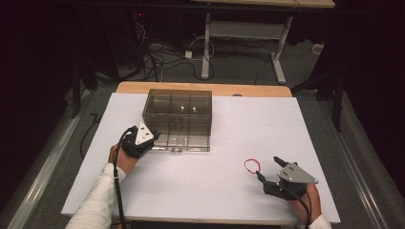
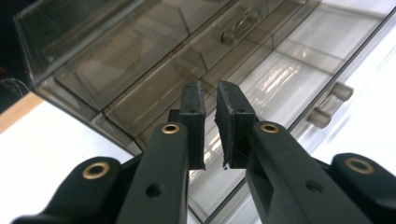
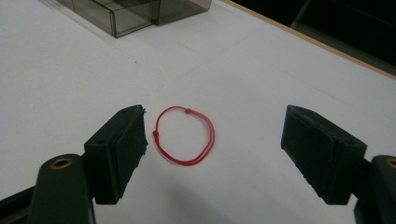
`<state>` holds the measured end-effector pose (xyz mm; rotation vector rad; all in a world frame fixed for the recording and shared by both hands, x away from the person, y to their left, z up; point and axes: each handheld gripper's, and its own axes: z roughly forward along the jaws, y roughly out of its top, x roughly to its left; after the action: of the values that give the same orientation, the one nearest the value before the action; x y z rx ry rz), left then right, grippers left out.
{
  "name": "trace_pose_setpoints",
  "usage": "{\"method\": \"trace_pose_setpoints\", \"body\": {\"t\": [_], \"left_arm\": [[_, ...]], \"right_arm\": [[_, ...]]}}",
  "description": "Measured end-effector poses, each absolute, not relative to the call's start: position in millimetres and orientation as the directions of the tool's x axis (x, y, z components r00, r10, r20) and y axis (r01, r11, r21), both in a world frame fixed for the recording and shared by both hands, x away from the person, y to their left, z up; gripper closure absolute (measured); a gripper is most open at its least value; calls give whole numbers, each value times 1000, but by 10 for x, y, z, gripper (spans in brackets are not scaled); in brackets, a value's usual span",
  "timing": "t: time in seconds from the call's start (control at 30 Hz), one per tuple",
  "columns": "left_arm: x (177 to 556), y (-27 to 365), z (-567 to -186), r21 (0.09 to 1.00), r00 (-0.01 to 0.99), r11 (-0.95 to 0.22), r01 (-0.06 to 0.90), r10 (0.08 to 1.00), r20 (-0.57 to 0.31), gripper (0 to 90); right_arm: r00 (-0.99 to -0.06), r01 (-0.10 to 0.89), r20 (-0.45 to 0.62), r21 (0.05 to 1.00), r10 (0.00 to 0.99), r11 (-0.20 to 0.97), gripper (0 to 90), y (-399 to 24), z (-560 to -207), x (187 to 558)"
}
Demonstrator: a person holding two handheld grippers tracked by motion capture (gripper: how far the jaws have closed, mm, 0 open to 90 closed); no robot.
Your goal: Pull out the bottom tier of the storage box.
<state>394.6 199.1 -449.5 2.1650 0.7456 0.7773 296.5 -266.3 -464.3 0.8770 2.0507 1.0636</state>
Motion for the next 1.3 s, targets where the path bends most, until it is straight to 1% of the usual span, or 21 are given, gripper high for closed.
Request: {"method": "trace_pose_setpoints", "body": {"t": [0.2, 0.23, 0.3, 0.33, 0.4, 0.47, 0.53, 0.6, 0.63, 0.73, 0.77, 0.8, 0.87, 0.93, 1.03, 1.13, 1.3], "left_arm": [[3895, 1956, -4474, 774, 654, -586, 241, 687, 316, 714], [3890, 1949, -4472, 768, 658, -592, 243, 682, 317, 673], [3873, 1941, -4471, 763, 665, -600, 240, 674, 321, 658], [3861, 1937, -4469, 762, 665, -602, 241, 674, 322, 621], [3837, 1934, -4464, 764, 671, -603, 232, 667, 323, 599], [3810, 1928, -4457, 767, 663, -601, 225, 671, 332, 527], [3782, 1928, -4450, 775, 666, -596, 211, 668, 332, 506], [3757, 1917, -4448, 777, 662, -595, 206, 669, 337, 450], [3741, 1914, -4449, 778, 660, -595, 201, 669, 342, 446], [3699, 1913, -4453, 787, 659, -588, 189, 670, 342, 363], [3687, 1916, -4454, 784, 665, -593, 186, 663, 343, 363], [3675, 1911, -4459, 790, 666, -585, 184, 665, 337, 312], [3649, 1900, -4463, 792, 671, -584, 177, 660, 337, 294], [3619, 1871, -4476, 794, 670, -583, 170, 660, 340, 239], [3570, 1832, -4489, 799, 673, -582, 147, 651, 350, 238], [3539, 1795, -4496, 800, 683, -583, 146, 644, 345, 222], [3488, 1748, -4508, 797, 702, -588, 139, 626, 340, 222]], "right_arm": [[-558, 258, -242, 858, 794, 443, 235, -2665, -4641, 2964], [-558, 258, -242, 858, 794, 443, 235, -2666, -4640, 2964], [-558, 258, -242, 858, 794, 443, 235, -2666, -4641, 2964], [-559, 259, -242, 858, 793, 444, 235, -2667, -4641, 2964], [-557, 259, -242, 858, 794, 443, 235, -2669, -4640, 2963], [-558, 256, -242, 860, 794, 442, 234, -2674, -4637, 2965], [-555, 258, -242, 860, 796, 441, 235, -2680, -4635, 2969], [-553, 259, -240, 861, 798, 438, 234, -2683, -4634, 2973], [-552, 259, -240, 861, 799, 437, 235, -2685, -4633, 2974], [-542, 270, -229, 863, 808, 426, 235, -2706, -4634, 2986], [-542, 270, -229, 863, 808, 426, 235, -2706, -4634, 2986], [-539, 273, -228, 863, 811, 424, 235, -2712, -4636, 2990], [-538, 278, -223, 863, 813, 421, 235, -2717, -4642, 2994], [-536, 280, -224, 863, 814, 421, 234, -2720, -4643, 2997], [-534, 279, -224, 863, 815, 420, 235, -2726, -4639, 3002], [-533, 278, -227, 863, 815, 422, 234, -2725, -4636, 3000], [-531, 275, -223, 867, 817, 416, 235, -2727, -4623, 2994]]}}
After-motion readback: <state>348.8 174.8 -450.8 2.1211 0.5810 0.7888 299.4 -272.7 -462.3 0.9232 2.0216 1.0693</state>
